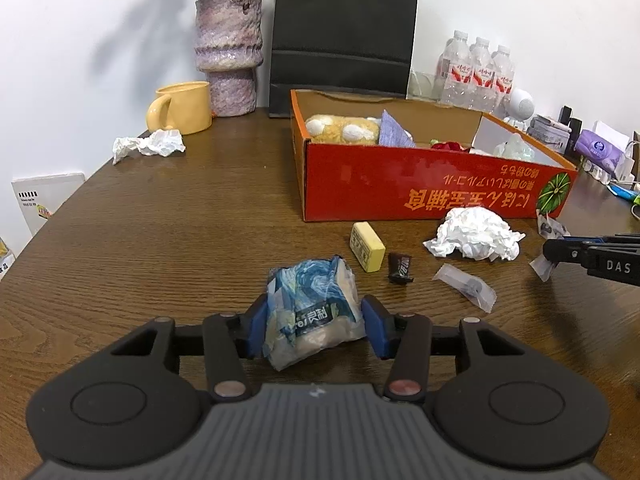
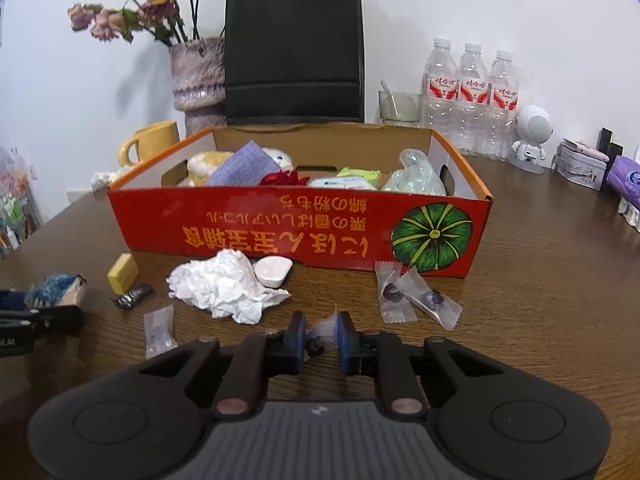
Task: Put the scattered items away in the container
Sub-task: 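Grasp a small clear packet with the right gripper while the left carries the snack bag, then drop the snack bag and clear packet into the box, opening both grippers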
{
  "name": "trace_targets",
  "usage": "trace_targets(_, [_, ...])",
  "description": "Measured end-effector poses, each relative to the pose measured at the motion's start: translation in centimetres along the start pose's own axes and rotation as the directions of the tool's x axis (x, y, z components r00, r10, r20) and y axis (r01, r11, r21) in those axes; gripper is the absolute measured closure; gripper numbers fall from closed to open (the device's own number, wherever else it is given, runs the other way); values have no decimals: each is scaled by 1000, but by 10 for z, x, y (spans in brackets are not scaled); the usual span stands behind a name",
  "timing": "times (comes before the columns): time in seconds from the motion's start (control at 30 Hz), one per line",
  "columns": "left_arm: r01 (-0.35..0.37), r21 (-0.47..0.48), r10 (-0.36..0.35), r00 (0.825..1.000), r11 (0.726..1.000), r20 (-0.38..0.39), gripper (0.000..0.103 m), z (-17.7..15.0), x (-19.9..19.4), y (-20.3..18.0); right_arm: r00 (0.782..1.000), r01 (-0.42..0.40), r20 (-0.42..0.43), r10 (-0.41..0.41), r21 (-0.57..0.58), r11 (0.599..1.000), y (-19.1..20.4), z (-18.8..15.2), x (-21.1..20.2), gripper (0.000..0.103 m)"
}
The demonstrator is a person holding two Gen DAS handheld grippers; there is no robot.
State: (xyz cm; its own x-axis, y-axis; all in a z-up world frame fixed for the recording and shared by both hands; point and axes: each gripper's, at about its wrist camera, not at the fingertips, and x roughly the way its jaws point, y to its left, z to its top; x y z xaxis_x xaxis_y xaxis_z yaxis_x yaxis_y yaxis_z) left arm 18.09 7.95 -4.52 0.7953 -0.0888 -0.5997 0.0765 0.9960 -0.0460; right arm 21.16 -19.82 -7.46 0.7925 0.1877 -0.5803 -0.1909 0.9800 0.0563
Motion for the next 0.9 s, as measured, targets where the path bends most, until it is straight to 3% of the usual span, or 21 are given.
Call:
trace_targets(0.3, [20, 0, -20, 998, 1000, 58, 54, 7, -16, -5, 998, -14, 58, 12, 23, 1000, -5, 3, -20, 97])
trace_targets(0.53, [40, -1, -40, 987, 999, 156, 54, 31, -36, -12, 991, -36, 130, 34, 16, 999, -8, 21, -40, 97])
trace_targets(0.73, [66, 36, -73, 966, 997, 249, 53, 79, -29, -28, 971, -49, 234, 49, -4, 999, -13, 64, -49, 97])
trace_targets(0.9, [91, 21, -94, 964, 996, 250, 52, 114, 13, -45, 958, -42, 284, 39, 6, 999, -23, 105, -21, 97])
